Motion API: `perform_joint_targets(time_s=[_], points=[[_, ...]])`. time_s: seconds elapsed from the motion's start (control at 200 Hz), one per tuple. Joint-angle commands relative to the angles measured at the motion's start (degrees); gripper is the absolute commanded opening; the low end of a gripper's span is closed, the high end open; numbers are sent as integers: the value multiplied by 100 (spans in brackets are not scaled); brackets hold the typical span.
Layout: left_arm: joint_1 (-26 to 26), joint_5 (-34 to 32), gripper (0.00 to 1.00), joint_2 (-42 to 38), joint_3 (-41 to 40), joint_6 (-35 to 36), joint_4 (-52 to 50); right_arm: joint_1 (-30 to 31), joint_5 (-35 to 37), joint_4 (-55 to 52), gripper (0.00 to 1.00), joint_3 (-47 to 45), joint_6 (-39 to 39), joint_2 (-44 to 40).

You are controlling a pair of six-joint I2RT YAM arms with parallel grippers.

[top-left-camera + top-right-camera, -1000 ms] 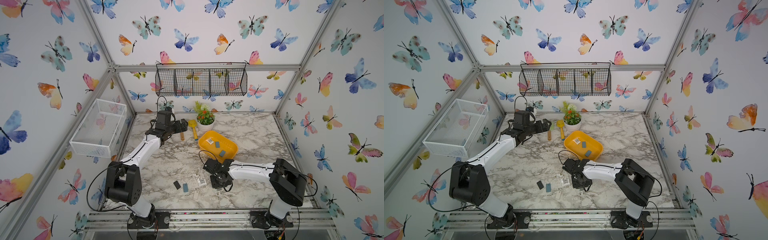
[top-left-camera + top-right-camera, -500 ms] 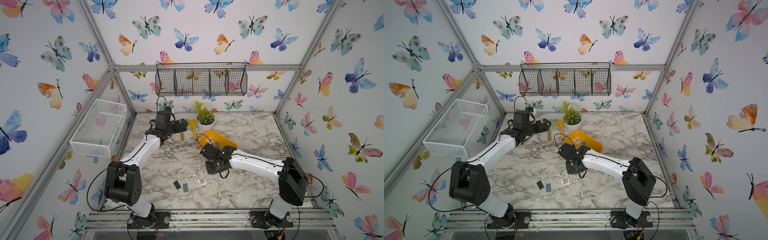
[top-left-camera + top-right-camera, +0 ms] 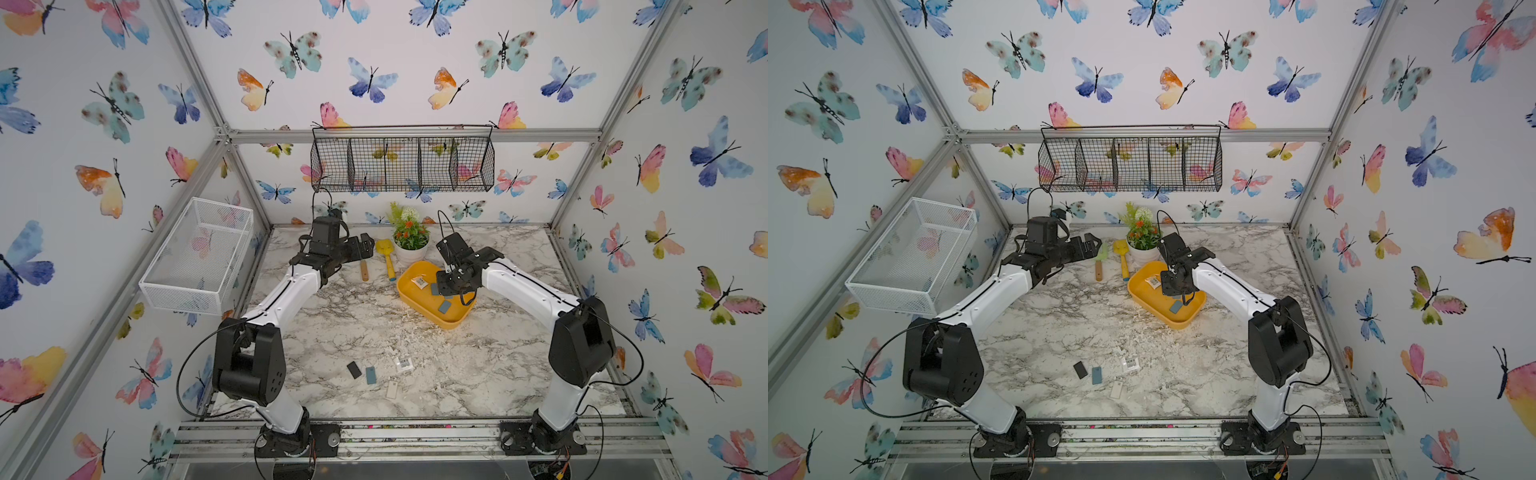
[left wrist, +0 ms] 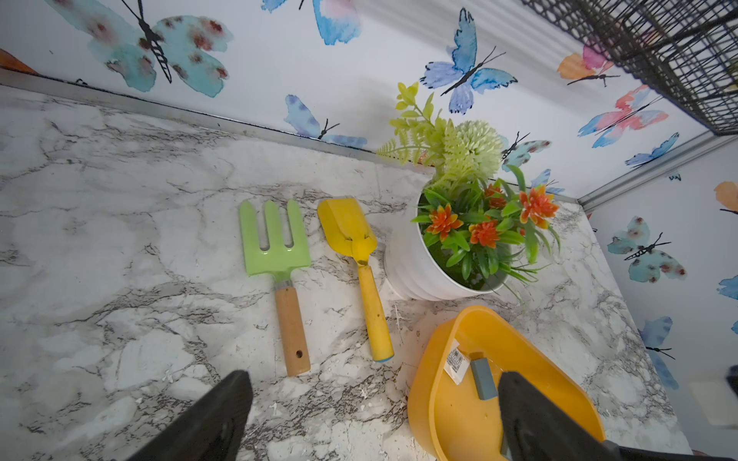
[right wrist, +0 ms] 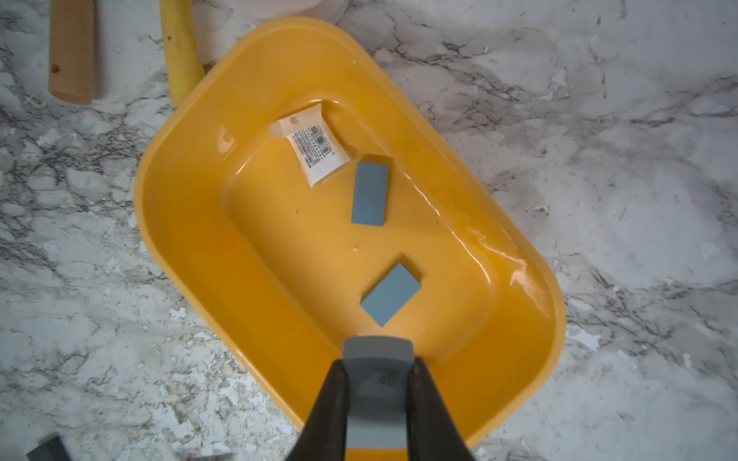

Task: Put the eraser in the storage box
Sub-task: Place the eraser in the storage box.

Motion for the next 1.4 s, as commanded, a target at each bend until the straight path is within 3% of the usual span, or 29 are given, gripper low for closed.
perform_joint_targets(time_s=[0.0,0.866,1.036,1.246,1.396], points=[[57,110,98,135,116,103,-1,-54,-253,-12,19,138,-325,375],[251,231,98,385,126,115,55,-151,-952,460,21,524,-534,1632],[299,220,98,418,125,117,69,-155,-1004,432,35,572,-534,1760],[395,292,98,418,104,88,84,-156,-1116,500,36,542,-503,1842],[396,301,98,420,100,89,86,-154,-1038,560,46,537,-485,1750]])
